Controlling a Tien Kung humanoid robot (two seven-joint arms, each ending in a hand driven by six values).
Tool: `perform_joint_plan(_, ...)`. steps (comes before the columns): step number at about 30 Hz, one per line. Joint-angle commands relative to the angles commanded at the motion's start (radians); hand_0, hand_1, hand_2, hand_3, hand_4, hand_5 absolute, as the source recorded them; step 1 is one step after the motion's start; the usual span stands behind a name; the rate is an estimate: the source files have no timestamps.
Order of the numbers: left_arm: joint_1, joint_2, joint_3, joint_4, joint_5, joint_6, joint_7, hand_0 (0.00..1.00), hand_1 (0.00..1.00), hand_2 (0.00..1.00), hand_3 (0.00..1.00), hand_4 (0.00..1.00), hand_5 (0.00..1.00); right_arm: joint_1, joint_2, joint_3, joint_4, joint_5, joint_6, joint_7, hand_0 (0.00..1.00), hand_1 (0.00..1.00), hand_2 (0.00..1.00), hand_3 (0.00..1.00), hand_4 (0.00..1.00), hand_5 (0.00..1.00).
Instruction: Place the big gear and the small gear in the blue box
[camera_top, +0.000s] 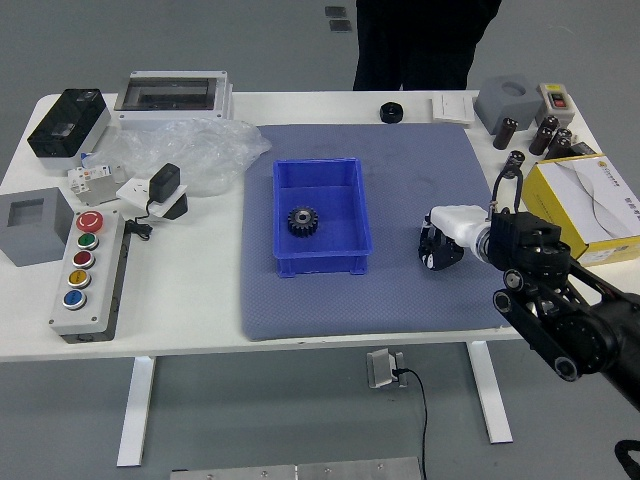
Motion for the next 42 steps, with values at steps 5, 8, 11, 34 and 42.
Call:
perform_joint_plan(5,0.0,0.0,0.0,0.0,0.001,0.0,0.0,0.809,0.806,0.783,0.723,0.471,0.157,0.0,-0.001,0.001,0.0,-0.001,-0.006,-0.001,0.627,0.48,0.486,0.523,0.589,0.231)
perform_joint_plan(8,0.0,0.0,-0.001,0.0,0.001,0.0,0.0,0.809,0.806,0.782,0.723,0.471,0.158,-0.001,-0.001,0.001,0.001,-0.002,-0.009,-0.001,0.625,0.474,0.461,0.494,0.566,0.205)
perform_joint_plan(11,0.0,0.0,-0.001,0.0,0.001,0.0,0.0,0.809,0.806,0.782,0.723,0.471,0.158,-0.001,-0.002,0.002,0.002,-0.003,-0.011,-0.002,0.625,0.474,0.461,0.494,0.566,0.205)
perform_joint_plan(34,-0.001,0.002,-0.007,0.0,0.001,0.001,0.0,0.809,0.806,0.782,0.723,0.471,0.156,0.045,-0.045,0.06,0.092,-0.024,-0.01,-0.014,0.618,0.458,0.432,0.464,0.539,0.181)
perform_joint_plan(42,0.0,0.003,-0.007,0.0,0.003,0.001,0.001,0.809,0.806,0.782,0.723,0.47,0.157,0.126,-0.042,0.06,0.153,-0.03,0.002,-0.018,0.618,0.457,0.433,0.462,0.531,0.173)
